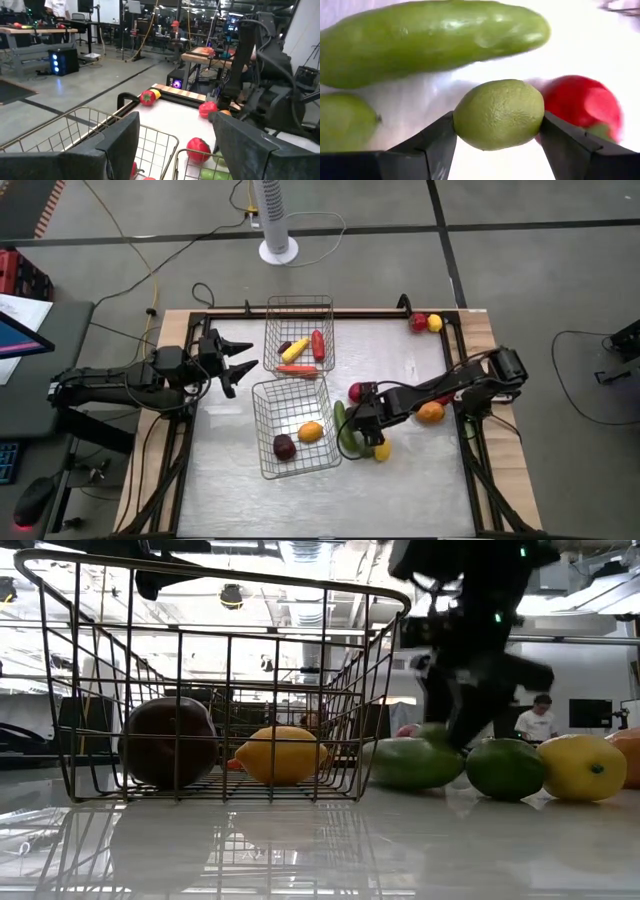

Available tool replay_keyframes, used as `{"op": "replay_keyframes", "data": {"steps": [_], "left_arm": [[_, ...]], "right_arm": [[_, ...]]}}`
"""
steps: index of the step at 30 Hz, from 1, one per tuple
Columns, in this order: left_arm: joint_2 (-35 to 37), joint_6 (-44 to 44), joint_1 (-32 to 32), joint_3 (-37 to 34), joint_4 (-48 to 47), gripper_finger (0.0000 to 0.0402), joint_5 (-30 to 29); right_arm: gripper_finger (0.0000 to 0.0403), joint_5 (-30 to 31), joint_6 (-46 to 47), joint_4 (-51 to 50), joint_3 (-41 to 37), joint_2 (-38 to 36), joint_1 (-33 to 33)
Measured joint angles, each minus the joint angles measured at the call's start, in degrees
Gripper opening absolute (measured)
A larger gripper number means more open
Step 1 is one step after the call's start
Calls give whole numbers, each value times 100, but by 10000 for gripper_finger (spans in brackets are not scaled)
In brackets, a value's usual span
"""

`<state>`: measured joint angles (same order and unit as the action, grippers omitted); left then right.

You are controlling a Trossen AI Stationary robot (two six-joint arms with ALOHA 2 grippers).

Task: Sort produce into baskets
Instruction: Put the top green lime into the bottom basket

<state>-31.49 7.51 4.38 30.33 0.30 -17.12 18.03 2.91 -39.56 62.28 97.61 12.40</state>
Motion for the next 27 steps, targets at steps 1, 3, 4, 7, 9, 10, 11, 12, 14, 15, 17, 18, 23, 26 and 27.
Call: {"op": "replay_keyframes", "data": {"steps": [1,3,4,7,9,10,11,12,14,15,17,18,23,26,27], "left_arm": [[1,2,0,0,2,239,-2],[-2,7,0,0,0,239,0],[-2,7,0,-1,0,239,0],[1,9,0,1,-16,239,-1],[1,11,0,2,-16,239,0],[-1,11,-2,2,-13,239,0],[0,12,-2,2,-3,239,0],[1,22,0,2,11,239,0],[1,82,0,2,12,239,3],[1,121,0,2,10,239,6],[-2,121,0,2,6,239,7],[-13,116,0,2,8,239,7],[-109,68,0,2,30,239,5],[-175,30,-2,2,40,239,-10],[-190,28,-2,2,55,239,-9]], "right_arm": [[284,64,-4,-230,141,-23,0],[283,200,-7,-612,383,-116,6],[283,263,0,-726,467,-175,18],[283,477,-35,-741,578,-455,33],[283,633,-142,-617,578,-642,33],[283,717,-183,-514,575,-736,2],[283,773,-227,-338,575,-827,-41],[283,782,-278,-144,575,-909,-98],[283,771,-335,236,575,-1065,-210],[283,714,-364,460,575,-1116,-253],[283,366,-533,925,575,-1182,-331],[284,95,-640,1212,575,-1195,-343],[294,-1115,-841,2675,585,-1092,-352],[300,-1346,-902,2965,577,-851,-354],[305,-1433,-900,3103,577,-755,-356]]}}
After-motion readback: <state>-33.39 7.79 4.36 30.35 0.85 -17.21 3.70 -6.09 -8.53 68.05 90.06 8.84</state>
